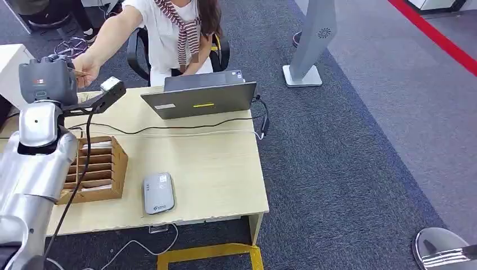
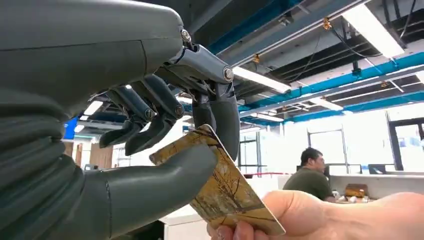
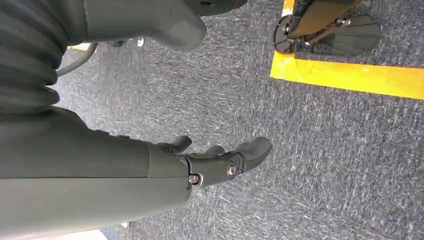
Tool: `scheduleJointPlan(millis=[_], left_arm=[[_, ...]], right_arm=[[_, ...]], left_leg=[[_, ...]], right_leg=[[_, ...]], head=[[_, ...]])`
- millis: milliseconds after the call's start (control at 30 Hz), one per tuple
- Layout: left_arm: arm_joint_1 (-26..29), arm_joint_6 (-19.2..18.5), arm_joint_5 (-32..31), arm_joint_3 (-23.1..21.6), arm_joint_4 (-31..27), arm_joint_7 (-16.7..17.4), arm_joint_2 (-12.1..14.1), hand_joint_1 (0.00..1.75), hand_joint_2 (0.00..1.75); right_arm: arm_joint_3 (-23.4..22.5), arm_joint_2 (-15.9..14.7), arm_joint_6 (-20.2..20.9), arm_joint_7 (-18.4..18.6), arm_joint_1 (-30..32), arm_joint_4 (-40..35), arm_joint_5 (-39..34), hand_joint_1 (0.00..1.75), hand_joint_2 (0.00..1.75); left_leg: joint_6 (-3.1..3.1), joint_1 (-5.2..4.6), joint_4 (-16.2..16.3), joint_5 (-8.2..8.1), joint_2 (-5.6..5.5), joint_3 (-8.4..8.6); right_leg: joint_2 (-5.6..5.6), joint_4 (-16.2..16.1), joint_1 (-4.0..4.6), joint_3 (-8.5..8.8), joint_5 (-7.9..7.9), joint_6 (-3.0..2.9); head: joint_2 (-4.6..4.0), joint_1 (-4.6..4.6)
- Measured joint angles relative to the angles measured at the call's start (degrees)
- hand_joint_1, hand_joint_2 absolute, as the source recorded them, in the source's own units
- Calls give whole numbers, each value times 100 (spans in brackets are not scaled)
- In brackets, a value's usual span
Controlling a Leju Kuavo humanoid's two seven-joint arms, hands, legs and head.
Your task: Pass the card to the sensor for recognition and then transmit it.
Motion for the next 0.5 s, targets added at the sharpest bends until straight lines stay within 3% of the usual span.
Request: scheduleJointPlan(millis=[333,500], left_arm=[[97,299,9,-63,-41,-85,-122,0,175],[523,512,188,-63,-714,-497,-127,0,175]], right_arm=[[0,0,-4,4,1,0,22,0,175],[-2,-2,-11,-29,27,0,-24,0,175]], left_leg=[[0,0,0,0,-1,-1],[1,-1,-1,-1,-1,-3]], right_leg=[[-1,0,0,0,0,0],[0,0,-1,1,0,0]], head=[[0,0],[0,-4]])
